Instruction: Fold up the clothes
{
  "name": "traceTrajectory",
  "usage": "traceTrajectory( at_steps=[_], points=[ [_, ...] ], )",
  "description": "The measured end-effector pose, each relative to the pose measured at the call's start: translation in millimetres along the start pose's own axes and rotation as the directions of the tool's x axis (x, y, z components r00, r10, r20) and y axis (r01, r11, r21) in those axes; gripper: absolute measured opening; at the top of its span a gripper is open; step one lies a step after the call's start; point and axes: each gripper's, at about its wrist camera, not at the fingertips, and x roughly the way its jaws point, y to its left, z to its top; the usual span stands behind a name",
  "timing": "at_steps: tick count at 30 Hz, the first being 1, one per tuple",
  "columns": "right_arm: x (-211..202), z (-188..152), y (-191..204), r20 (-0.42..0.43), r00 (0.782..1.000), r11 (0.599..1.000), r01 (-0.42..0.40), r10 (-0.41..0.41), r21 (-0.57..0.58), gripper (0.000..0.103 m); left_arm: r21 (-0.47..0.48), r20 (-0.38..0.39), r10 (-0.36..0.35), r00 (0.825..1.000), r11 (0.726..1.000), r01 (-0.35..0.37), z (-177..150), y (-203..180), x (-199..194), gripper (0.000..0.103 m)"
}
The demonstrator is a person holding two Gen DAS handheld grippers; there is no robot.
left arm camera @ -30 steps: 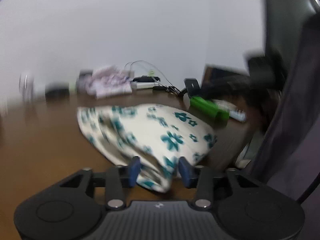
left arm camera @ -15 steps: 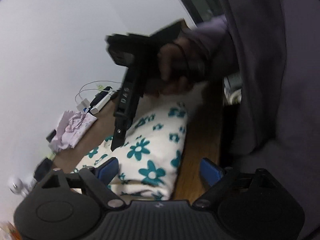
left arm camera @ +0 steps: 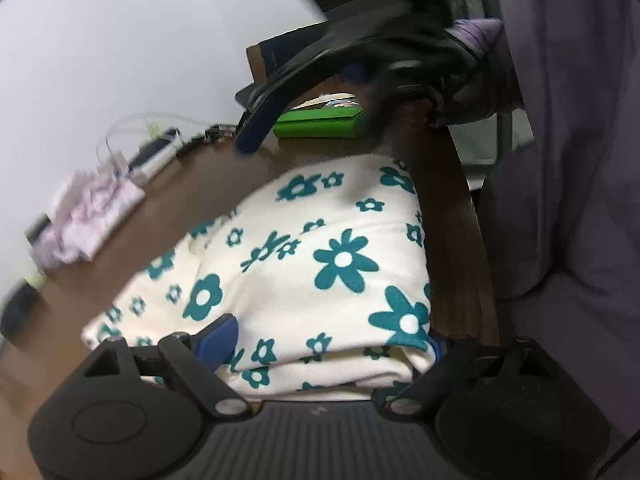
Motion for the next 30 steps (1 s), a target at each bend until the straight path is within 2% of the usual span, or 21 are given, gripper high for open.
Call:
traceTrajectory(
  at_steps=[1, 5, 9, 13, 16, 18, 20, 21, 22, 23, 24, 26, 27, 28, 29, 30],
  points=[
    [-1, -1, 6, -0.011, 1.000, 0.998, -0.009, 0.008, -0.062, 0.103, -0.030, 0.004, -0.021, 1.000, 0.999, 0.021, -2, 3, -1, 0.089],
    [13, -11, 19, -0.149, 0.988, 0.963, -0.013, -0.029, -0.271, 0.103, -0.145, 0.039, -0.085, 0.996, 0.985, 0.089, -4, 20, -4, 0.086],
    [23, -18, 21, -0.212, 0.977, 0.942, -0.060, -0.013, -0.330, 0.103, -0.246, 0.073, -0.143, 0.987, 0.957, 0.157, -7, 39, -6, 0.084],
    [20, -21, 26, -0.212, 0.977, 0.929, -0.076, -0.003, -0.363, 0.103, -0.297, 0.085, -0.198, 0.977, 0.930, 0.214, -9, 50, -6, 0.082],
    [30, -28, 32, -0.221, 0.970, 0.866, -0.022, -0.103, -0.500, 0.103, -0.307, 0.091, -0.219, 0.972, 0.922, 0.236, -8, 57, -4, 0.081],
    [35, -29, 26, -0.214, 0.970, 0.863, -0.007, -0.117, -0.504, 0.097, -0.308, 0.091, -0.226, 0.970, 0.920, 0.243, -7, 56, -5, 0.079],
    [40, -24, 8, -0.278, 0.960, 0.934, -0.065, -0.038, -0.350, 0.086, -0.337, 0.101, -0.237, 0.966, 0.906, 0.257, -7, 56, -10, 0.070],
    [41, -23, 2, -0.294, 0.956, 0.957, -0.082, -0.004, -0.277, 0.084, -0.352, 0.106, -0.241, 0.965, 0.898, 0.264, -8, 56, -12, 0.068],
    [37, -20, -1, -0.298, 0.954, 0.972, -0.098, 0.031, -0.212, 0.076, -0.374, 0.116, -0.255, 0.960, 0.884, 0.280, -9, 56, -15, 0.062],
    [32, -17, -4, -0.300, 0.951, 0.982, -0.118, 0.070, -0.145, 0.060, -0.403, 0.139, -0.293, 0.946, 0.856, 0.324, -10, 56, -20, 0.058],
    [25, -14, -7, -0.300, 0.944, 0.984, -0.164, 0.138, -0.065, 0.055, -0.424, 0.173, -0.342, 0.924, 0.821, 0.383, -11, 55, -25, 0.055],
    [7, -12, -13, -0.265, 0.911, 0.948, -0.294, 0.316, 0.121, 0.054, -0.446, 0.251, -0.410, 0.877, 0.754, 0.481, -13, 50, -36, 0.054],
    [-1, -12, -15, -0.233, 0.896, 0.922, -0.343, 0.379, 0.179, 0.054, -0.464, 0.289, -0.413, 0.864, 0.729, 0.504, -15, 48, -40, 0.054],
    [-9, -11, -16, -0.198, 0.892, 0.906, -0.364, 0.406, 0.216, 0.055, -0.486, 0.323, -0.408, 0.854, 0.703, 0.520, -18, 49, -42, 0.054],
    [-16, -11, -15, -0.164, 0.902, 0.904, -0.359, 0.400, 0.230, 0.067, -0.509, 0.357, -0.399, 0.845, 0.675, 0.534, -22, 50, -42, 0.054],
    [-20, -12, -13, -0.138, 0.922, 0.919, -0.327, 0.361, 0.219, 0.080, -0.534, 0.390, -0.384, 0.837, 0.646, 0.545, -27, 53, -41, 0.054]
  ],
)
